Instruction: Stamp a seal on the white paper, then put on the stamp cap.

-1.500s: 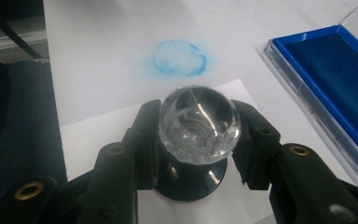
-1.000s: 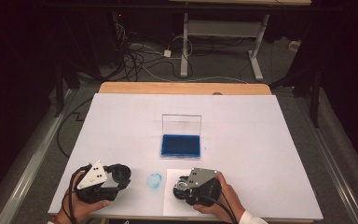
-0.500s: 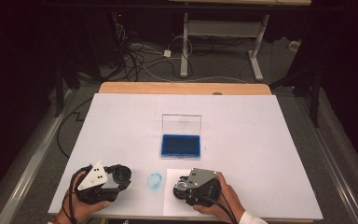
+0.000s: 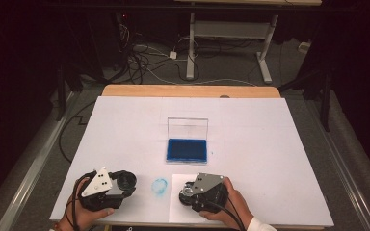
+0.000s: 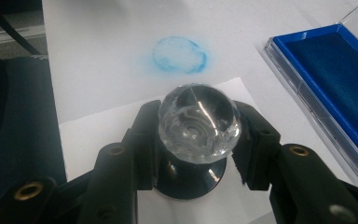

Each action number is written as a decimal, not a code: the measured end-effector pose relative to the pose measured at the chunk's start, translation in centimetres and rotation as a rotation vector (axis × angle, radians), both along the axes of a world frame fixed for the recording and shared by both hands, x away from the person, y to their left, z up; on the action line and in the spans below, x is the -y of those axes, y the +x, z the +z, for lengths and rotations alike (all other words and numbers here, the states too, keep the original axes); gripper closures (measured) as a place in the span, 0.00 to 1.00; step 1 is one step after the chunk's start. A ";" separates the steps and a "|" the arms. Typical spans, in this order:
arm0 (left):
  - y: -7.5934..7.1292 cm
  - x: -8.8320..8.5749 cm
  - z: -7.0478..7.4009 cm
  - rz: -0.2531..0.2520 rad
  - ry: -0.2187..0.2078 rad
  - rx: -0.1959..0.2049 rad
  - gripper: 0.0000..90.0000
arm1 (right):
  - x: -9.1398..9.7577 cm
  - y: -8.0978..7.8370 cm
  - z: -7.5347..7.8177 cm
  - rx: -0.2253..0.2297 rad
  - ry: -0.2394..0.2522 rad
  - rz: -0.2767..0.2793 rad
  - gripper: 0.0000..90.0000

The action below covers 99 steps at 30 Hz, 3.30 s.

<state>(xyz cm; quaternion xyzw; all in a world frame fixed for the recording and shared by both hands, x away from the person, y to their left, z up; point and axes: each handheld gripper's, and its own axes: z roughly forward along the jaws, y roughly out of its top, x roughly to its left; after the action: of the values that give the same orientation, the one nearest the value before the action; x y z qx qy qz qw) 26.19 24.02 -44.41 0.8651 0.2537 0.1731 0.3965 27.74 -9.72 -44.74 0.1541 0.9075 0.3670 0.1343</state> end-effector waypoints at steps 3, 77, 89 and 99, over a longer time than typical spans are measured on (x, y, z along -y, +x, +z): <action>0.1 0.1 0.0 -0.002 -0.001 -0.001 0.41 | 0.1 0.1 0.2 -0.023 0.017 -0.006 0.63; 3.2 7.0 -0.7 -0.165 -0.026 -0.050 0.41 | 4.1 3.2 7.9 0.099 0.327 -0.129 0.63; 4.2 9.6 -0.7 -0.189 -0.080 -0.054 0.41 | 2.1 3.8 8.4 0.087 0.354 -0.095 0.63; 4.7 11.3 -0.2 -0.198 -0.120 -0.040 0.41 | 0.6 3.6 7.9 0.062 0.359 -0.062 0.63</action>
<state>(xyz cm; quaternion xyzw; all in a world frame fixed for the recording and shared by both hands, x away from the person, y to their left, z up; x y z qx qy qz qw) 30.91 12.72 -44.66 0.8639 0.1846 0.1005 0.4577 31.33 -10.29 -36.81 0.1924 0.8175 0.5234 0.1436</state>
